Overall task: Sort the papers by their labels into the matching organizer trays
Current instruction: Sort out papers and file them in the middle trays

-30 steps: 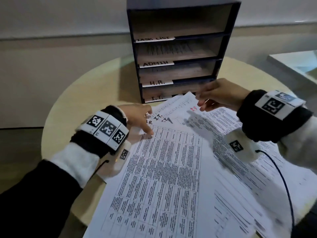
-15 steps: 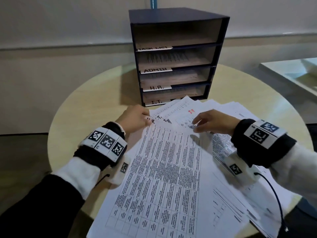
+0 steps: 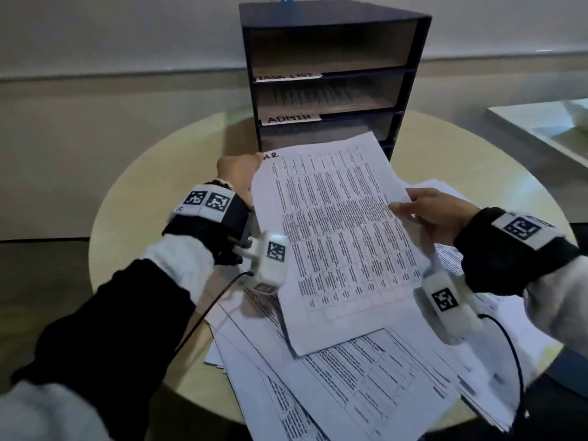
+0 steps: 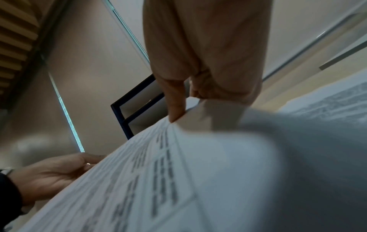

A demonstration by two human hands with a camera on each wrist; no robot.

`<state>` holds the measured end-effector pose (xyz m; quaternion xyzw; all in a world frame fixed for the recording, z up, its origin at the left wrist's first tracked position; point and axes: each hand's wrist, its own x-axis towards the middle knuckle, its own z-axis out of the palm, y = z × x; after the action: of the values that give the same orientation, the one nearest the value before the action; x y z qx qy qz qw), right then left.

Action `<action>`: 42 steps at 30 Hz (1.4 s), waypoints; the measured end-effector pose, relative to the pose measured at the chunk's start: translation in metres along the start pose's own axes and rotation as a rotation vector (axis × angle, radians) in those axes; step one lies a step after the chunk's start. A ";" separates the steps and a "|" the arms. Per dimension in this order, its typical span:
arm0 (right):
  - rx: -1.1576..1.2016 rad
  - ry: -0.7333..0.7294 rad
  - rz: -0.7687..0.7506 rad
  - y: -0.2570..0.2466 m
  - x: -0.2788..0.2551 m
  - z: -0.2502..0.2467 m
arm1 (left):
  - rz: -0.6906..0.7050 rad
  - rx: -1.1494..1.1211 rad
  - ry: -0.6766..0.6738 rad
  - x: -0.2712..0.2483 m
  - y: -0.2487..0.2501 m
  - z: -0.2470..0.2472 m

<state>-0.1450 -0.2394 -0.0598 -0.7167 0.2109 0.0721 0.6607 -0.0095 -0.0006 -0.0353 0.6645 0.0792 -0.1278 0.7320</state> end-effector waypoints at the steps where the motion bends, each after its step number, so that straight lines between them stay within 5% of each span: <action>1: -0.004 0.023 0.017 -0.001 0.001 -0.002 | 0.019 0.060 -0.048 -0.001 -0.004 0.005; 6: -0.059 0.199 0.081 -0.011 0.024 -0.018 | -0.069 0.203 -0.217 -0.011 -0.021 0.015; 14: -0.074 0.339 0.026 -0.048 0.073 -0.030 | -0.034 0.083 -0.436 -0.032 -0.028 0.017; 26: 0.037 0.140 0.017 -0.047 0.065 -0.024 | -0.001 0.223 -0.104 0.019 0.002 0.041; 33: 0.302 0.248 -0.014 -0.061 0.080 -0.018 | 0.015 -0.011 -0.283 0.030 0.005 0.037; 38: 0.467 0.250 -0.109 -0.077 0.106 -0.001 | 0.088 0.127 -0.430 0.023 0.001 0.024; 42: 0.561 0.241 -0.149 -0.086 0.128 0.010 | 0.108 0.292 -0.376 0.030 0.000 0.023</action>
<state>0.0069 -0.2525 -0.0309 -0.5234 0.2465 -0.1230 0.8064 0.0176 -0.0259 -0.0415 0.7311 -0.1134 -0.2200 0.6358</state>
